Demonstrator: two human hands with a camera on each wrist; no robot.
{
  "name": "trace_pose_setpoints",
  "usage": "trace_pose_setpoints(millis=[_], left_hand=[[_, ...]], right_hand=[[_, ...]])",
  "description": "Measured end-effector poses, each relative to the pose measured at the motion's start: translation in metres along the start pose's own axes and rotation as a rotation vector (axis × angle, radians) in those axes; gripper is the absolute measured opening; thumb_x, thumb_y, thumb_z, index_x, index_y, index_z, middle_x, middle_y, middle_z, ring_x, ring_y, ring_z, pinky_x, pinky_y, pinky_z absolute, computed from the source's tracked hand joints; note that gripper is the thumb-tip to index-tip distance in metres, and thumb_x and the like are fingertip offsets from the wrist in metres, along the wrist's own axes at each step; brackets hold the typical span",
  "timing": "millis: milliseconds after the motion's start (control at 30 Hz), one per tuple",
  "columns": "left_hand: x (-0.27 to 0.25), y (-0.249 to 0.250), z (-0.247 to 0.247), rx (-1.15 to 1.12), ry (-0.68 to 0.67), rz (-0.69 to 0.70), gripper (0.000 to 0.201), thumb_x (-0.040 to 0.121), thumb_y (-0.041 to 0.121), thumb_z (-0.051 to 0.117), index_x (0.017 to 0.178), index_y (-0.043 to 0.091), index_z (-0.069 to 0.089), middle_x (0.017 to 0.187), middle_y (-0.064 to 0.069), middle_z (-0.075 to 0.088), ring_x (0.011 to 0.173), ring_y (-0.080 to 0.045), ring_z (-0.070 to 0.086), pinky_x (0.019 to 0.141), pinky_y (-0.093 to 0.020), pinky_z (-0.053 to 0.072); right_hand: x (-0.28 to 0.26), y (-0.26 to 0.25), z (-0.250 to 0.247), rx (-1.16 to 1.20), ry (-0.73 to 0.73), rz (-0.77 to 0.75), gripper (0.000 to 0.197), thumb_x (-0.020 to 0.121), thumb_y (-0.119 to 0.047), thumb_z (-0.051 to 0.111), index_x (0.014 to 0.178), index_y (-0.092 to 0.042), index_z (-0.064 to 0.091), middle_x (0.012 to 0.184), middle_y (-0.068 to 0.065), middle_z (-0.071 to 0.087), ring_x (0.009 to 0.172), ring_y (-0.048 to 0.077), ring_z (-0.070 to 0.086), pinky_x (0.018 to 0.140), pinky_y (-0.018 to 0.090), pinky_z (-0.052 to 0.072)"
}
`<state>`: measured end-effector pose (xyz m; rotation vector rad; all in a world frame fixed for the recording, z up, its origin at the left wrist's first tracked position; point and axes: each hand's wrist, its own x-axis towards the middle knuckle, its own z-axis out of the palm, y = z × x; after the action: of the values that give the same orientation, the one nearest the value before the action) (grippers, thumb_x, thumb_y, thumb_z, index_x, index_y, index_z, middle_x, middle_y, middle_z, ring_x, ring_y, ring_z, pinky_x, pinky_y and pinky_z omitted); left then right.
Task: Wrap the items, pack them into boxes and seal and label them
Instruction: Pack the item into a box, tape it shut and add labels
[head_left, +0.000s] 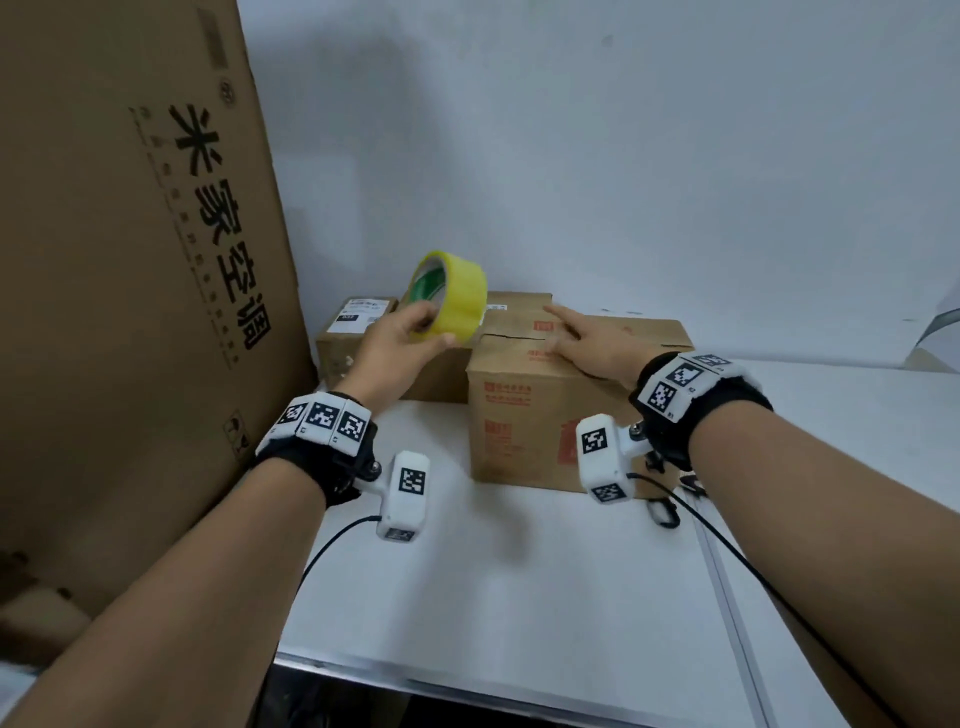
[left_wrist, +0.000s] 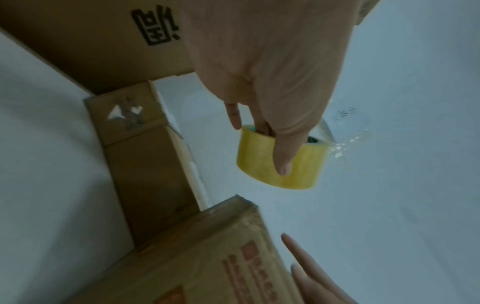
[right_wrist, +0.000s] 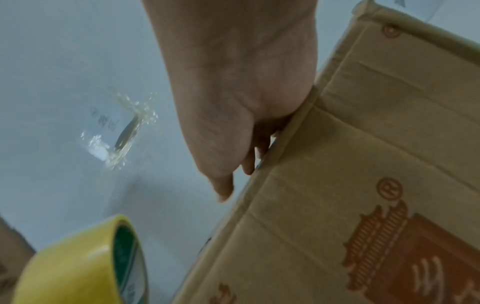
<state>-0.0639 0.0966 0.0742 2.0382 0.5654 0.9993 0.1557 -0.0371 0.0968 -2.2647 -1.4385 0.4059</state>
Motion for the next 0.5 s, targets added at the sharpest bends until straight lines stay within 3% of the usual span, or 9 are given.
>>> trace_pose_setpoints(millis=[67, 133, 200, 267, 300, 367, 500], left_hand=[[0.007, 0.013, 0.005, 0.027, -0.010, 0.052, 0.021, 0.085, 0.013, 0.071, 0.086, 0.033, 0.066, 0.084, 0.017, 0.067, 0.083, -0.003, 0.058, 0.079, -0.023, 0.044], [0.013, 0.024, 0.013, 0.091, -0.060, 0.095, 0.023, 0.086, 0.015, 0.071, 0.086, 0.037, 0.064, 0.083, 0.023, 0.065, 0.082, 0.003, 0.057, 0.079, -0.020, 0.042], [0.017, 0.035, 0.024, 0.172, -0.118, 0.136, 0.021, 0.087, 0.017, 0.070, 0.094, 0.036, 0.063, 0.089, 0.023, 0.064, 0.087, 0.006, 0.057, 0.081, -0.016, 0.041], [0.019, 0.046, 0.038, 0.222, -0.152, 0.169, 0.019, 0.089, 0.012, 0.069, 0.102, 0.026, 0.066, 0.095, 0.019, 0.064, 0.088, 0.009, 0.055, 0.082, -0.008, 0.040], [0.020, 0.050, 0.044, 0.239, -0.165, 0.189, 0.021, 0.089, 0.010, 0.068, 0.107, 0.021, 0.068, 0.098, 0.017, 0.064, 0.090, 0.009, 0.055, 0.083, -0.006, 0.040], [0.022, 0.055, 0.056, 0.271, -0.194, 0.235, 0.028, 0.089, 0.008, 0.067, 0.115, 0.017, 0.068, 0.104, 0.015, 0.064, 0.096, 0.007, 0.054, 0.087, -0.004, 0.039], [0.027, 0.059, 0.073, 0.316, -0.216, 0.261, 0.034, 0.089, 0.006, 0.066, 0.121, 0.016, 0.067, 0.109, 0.018, 0.062, 0.100, 0.007, 0.053, 0.083, 0.005, 0.031]], right_hand=[[-0.011, -0.005, -0.008, 0.245, -0.034, -0.027, 0.053, 0.102, -0.053, 0.027, 0.153, -0.040, 0.017, 0.153, -0.006, 0.036, 0.144, 0.019, 0.027, 0.120, 0.042, 0.014], [-0.025, -0.010, -0.015, 0.473, -0.027, -0.041, 0.055, 0.101, -0.058, 0.018, 0.153, -0.040, 0.015, 0.158, -0.008, 0.024, 0.144, 0.010, 0.023, 0.114, 0.029, 0.012], [-0.038, -0.011, -0.021, 0.582, 0.003, -0.049, 0.055, 0.100, -0.060, 0.013, 0.152, -0.044, 0.012, 0.159, -0.011, 0.023, 0.131, -0.002, 0.028, 0.102, 0.024, 0.014], [-0.040, -0.009, -0.020, 0.644, 0.073, -0.059, 0.053, 0.100, -0.060, 0.012, 0.152, -0.047, 0.010, 0.157, -0.014, 0.023, 0.121, -0.005, 0.032, 0.101, 0.020, 0.011], [-0.039, -0.007, -0.019, 0.688, 0.108, -0.083, 0.053, 0.099, -0.061, 0.011, 0.151, -0.048, 0.009, 0.158, -0.015, 0.020, 0.124, -0.003, 0.033, 0.109, 0.021, 0.009], [-0.033, -0.001, -0.016, 0.781, 0.138, -0.148, 0.054, 0.097, -0.066, 0.011, 0.149, -0.053, 0.007, 0.161, -0.015, 0.011, 0.139, 0.007, 0.031, 0.119, 0.036, 0.012], [-0.026, 0.010, -0.014, 0.891, 0.122, -0.180, 0.052, 0.094, -0.071, 0.014, 0.144, -0.059, 0.014, 0.162, -0.009, 0.013, 0.147, 0.018, 0.020, 0.115, 0.035, 0.017]])
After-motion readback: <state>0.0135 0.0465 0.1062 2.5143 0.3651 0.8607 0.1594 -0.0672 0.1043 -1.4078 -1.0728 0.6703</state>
